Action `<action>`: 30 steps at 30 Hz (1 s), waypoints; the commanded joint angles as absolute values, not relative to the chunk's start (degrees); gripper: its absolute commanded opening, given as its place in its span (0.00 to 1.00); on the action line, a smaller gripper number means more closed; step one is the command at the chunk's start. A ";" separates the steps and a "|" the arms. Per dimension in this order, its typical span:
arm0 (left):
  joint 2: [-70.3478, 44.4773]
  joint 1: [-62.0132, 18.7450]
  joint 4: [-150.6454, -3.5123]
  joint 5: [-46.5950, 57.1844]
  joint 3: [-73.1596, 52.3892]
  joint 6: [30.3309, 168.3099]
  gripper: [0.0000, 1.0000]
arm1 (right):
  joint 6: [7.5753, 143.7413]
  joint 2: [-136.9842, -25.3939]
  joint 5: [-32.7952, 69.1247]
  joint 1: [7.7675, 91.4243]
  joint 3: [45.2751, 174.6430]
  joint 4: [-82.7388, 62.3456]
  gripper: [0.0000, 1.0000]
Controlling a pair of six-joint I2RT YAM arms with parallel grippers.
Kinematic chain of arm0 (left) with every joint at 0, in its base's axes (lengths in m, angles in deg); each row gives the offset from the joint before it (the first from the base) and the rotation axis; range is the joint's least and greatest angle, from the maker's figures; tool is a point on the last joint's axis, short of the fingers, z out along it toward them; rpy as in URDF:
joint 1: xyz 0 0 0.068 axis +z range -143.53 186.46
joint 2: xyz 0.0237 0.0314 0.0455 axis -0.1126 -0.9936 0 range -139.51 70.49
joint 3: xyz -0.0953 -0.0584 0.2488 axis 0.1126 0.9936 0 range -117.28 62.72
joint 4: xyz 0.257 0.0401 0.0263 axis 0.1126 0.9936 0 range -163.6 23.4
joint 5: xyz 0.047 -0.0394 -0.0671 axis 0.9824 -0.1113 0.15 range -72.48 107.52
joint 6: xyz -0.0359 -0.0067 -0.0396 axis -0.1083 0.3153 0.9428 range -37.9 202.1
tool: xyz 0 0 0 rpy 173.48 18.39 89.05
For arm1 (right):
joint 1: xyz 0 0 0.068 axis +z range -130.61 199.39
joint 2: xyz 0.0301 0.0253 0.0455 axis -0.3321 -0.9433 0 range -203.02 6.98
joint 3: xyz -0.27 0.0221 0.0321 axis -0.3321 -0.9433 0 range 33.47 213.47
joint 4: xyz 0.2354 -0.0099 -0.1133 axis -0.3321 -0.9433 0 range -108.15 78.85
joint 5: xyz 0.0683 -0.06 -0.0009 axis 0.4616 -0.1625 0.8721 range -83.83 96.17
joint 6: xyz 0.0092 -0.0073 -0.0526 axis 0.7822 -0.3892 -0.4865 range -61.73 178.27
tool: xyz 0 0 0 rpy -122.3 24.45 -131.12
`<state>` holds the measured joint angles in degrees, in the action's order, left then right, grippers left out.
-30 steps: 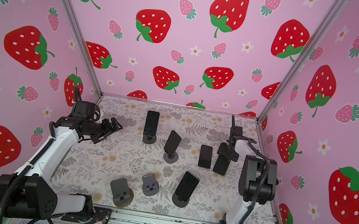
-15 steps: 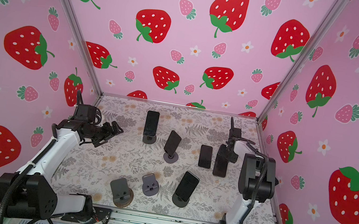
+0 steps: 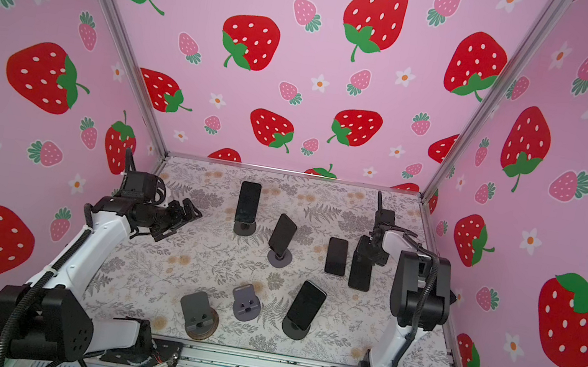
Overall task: Remove the phone from the phone stand
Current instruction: Place the phone to the middle-right of the table.
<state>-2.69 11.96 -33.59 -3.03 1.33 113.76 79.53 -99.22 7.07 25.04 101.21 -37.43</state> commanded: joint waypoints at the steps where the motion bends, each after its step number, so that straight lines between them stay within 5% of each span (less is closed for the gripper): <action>1: -1.56 11.83 -33.35 -2.62 1.19 114.35 1.00 | 79.58 -96.08 6.45 25.64 102.28 -38.31 0.67; 19: -1.57 0.50 -35.81 -1.37 -3.65 113.88 0.99 | 83.58 -78.26 12.01 36.73 106.74 -32.26 0.84; 23: -2.34 -0.93 -39.18 -10.08 -5.88 112.07 0.99 | 84.77 -73.45 15.42 37.73 101.26 -20.79 1.00; 30: -3.69 -5.56 -44.09 -15.48 -10.90 106.11 0.99 | 86.08 -66.07 20.76 38.56 87.42 -1.58 1.00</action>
